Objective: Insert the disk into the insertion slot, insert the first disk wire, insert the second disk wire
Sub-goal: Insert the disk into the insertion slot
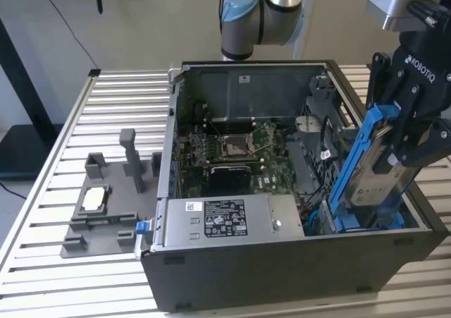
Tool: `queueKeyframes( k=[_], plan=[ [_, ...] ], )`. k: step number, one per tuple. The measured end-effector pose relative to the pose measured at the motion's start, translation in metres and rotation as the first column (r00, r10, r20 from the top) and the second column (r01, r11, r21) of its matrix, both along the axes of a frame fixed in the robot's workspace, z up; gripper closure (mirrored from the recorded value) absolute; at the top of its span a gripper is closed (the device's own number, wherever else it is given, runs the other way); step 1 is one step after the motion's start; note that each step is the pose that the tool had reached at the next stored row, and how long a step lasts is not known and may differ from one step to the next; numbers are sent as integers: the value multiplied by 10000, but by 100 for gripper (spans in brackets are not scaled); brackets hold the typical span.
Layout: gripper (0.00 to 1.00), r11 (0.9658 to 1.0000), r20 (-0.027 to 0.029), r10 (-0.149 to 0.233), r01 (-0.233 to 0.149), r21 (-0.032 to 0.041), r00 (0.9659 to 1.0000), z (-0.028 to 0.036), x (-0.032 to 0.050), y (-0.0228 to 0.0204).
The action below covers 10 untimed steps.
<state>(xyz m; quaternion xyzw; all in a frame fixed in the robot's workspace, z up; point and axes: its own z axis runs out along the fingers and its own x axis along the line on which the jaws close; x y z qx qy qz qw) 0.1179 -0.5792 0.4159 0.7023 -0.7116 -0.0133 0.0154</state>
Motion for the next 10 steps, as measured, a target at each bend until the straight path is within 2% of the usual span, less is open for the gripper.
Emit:
queueKeyframes(
  k=[10],
  plan=[
    [67, 10000, 0, 0, -1, 32, 10000, -135, 10, 18]
  ],
)
